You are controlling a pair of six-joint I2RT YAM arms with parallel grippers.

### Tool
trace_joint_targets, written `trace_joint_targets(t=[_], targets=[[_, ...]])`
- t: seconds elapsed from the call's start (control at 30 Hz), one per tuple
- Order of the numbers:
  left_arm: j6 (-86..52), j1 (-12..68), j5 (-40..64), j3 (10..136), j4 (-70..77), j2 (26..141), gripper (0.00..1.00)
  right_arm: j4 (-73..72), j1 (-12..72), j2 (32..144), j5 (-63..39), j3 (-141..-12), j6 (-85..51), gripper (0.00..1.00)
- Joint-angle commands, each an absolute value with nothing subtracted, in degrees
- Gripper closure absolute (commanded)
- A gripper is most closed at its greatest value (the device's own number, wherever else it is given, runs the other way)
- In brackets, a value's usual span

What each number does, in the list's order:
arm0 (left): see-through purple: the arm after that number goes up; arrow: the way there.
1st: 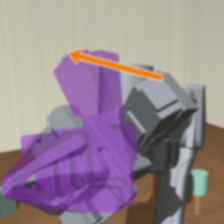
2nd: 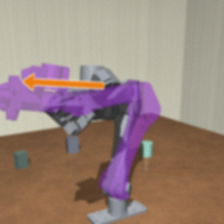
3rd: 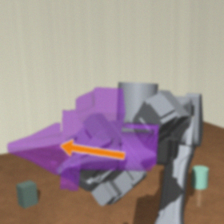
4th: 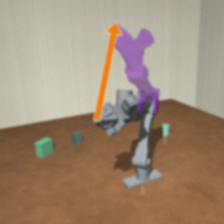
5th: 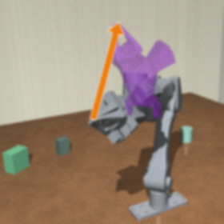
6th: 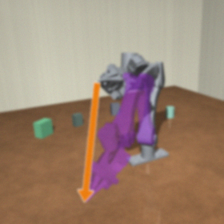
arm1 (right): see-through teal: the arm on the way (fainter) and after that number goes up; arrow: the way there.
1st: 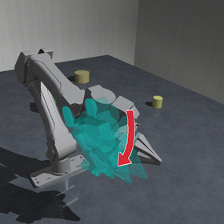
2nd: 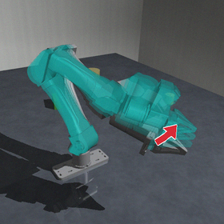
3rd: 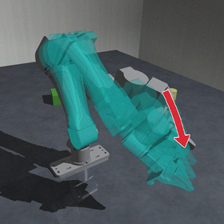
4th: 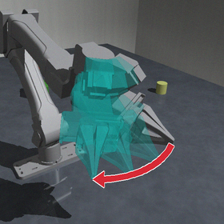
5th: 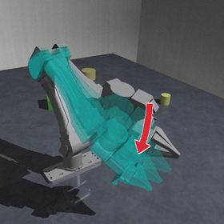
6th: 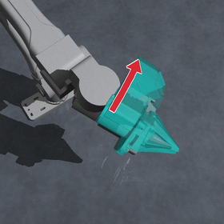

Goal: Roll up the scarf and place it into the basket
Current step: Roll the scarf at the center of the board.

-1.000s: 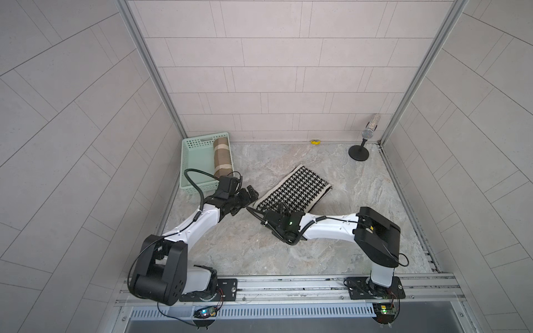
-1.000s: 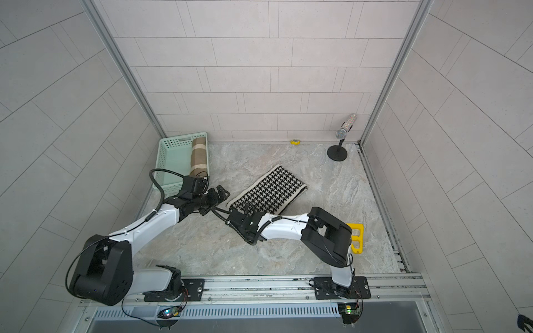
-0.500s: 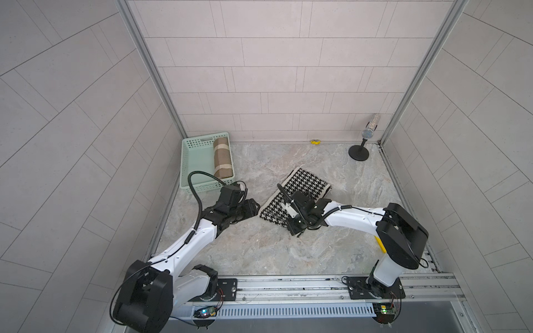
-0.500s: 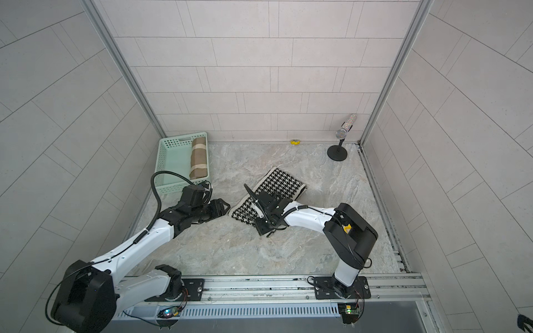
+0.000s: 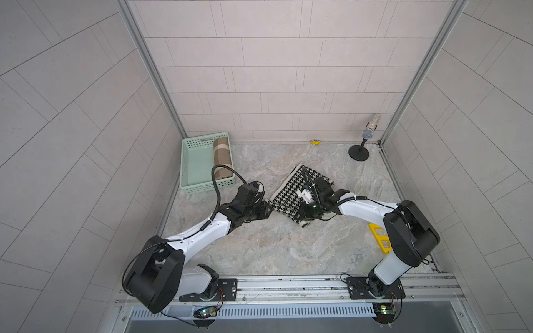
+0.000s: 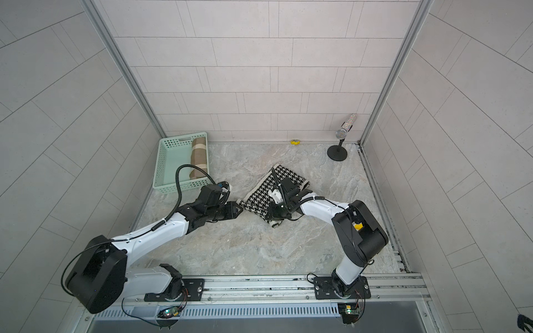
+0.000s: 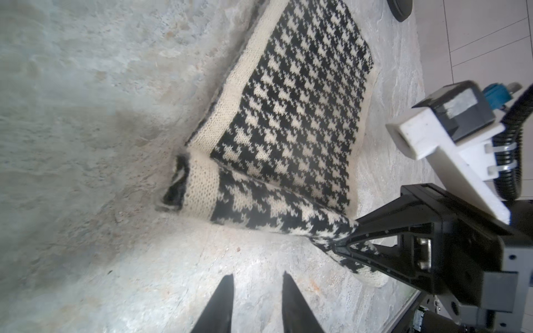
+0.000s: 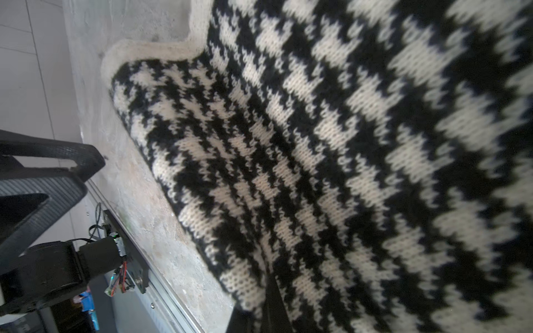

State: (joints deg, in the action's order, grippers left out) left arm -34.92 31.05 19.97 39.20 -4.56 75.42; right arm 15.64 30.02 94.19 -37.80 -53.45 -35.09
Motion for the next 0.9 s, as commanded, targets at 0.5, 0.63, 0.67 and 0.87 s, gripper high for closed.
trace_joint_targets(t=[0.5, 0.63, 0.67, 0.87], targets=[[-33.80, 33.31, 22.14, 53.37, 6.65, 98.49, 0.75, 7.56, 23.16, 97.98, -45.69, -49.49, -41.49, 1.00], [-35.06, 33.14, 21.71, 56.89, 6.40, 103.00, 0.77, 7.56, 22.96, 97.96, -45.58, -49.63, -40.99, 0.98], [-35.40, 33.01, 21.58, 57.93, 5.76, 104.23, 0.77, 7.71, 23.00, 97.72, -45.42, -49.61, -40.58, 0.97], [-36.95, 32.46, 21.77, 63.88, 1.57, 110.74, 0.78, 18.55, 23.34, 93.50, -36.23, -52.62, -33.13, 0.71]])
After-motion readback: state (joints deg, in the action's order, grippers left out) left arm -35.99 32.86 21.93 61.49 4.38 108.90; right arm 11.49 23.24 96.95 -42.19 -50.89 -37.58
